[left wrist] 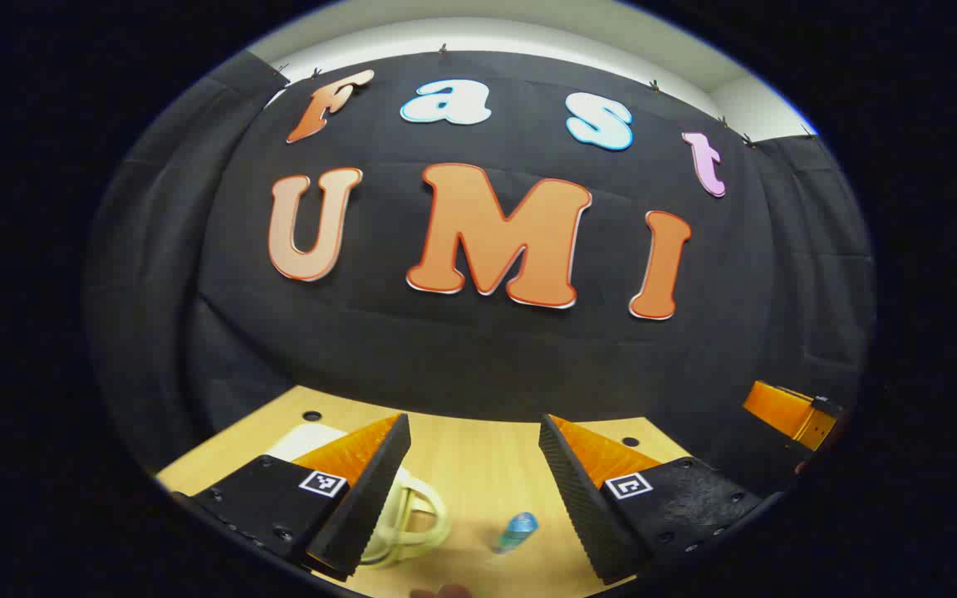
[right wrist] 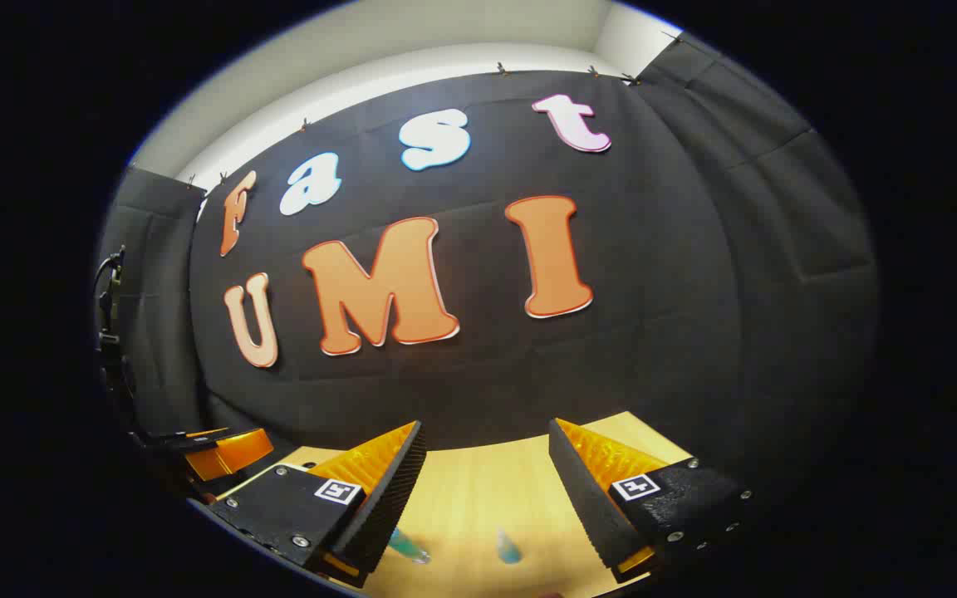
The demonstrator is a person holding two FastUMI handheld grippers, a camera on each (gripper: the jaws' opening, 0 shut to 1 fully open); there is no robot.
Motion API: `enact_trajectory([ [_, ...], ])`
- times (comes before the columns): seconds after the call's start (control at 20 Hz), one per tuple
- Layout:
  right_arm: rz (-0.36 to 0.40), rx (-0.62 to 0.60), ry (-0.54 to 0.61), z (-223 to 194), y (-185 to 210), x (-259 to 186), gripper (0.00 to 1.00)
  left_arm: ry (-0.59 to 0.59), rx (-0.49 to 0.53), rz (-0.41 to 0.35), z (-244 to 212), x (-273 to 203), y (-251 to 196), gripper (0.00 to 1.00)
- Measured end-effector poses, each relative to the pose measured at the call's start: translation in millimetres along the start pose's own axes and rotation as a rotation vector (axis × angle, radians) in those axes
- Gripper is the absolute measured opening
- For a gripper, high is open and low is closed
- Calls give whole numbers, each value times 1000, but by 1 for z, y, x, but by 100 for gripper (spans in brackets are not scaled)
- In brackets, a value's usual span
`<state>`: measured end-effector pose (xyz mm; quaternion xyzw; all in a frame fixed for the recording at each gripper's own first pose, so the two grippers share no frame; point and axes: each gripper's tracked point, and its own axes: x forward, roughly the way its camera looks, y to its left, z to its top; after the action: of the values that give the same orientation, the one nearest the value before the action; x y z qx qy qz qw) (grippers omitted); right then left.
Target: First open the suitcase, pack the skin care products into it, and then close the suitcase.
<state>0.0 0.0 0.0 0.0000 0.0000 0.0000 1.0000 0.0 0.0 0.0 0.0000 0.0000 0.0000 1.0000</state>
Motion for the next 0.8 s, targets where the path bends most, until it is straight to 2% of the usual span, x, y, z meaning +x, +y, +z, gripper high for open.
enact_trajectory([
  [0.2, 44, -110, 28, 2, 29, 1, 94, -10, 33, -2, 18, -4, 19, 97],
  [0.45, 43, -29, 126, -7, 39, -1, 94, 14, 17, 0, 14, -6, 24, 96],
  [0.6, 27, -85, 125, -13, 40, 1, 94, 19, 9, 15, 13, -8, 28, 97],
  [0.7, 61, -111, 143, -20, 47, 2, 94, -2, 4, 37, 19, -14, 39, 97],
  [0.8, 59, -141, 151, -21, 45, 4, 94, -10, -8, 57, 22, -12, 43, 97],
])
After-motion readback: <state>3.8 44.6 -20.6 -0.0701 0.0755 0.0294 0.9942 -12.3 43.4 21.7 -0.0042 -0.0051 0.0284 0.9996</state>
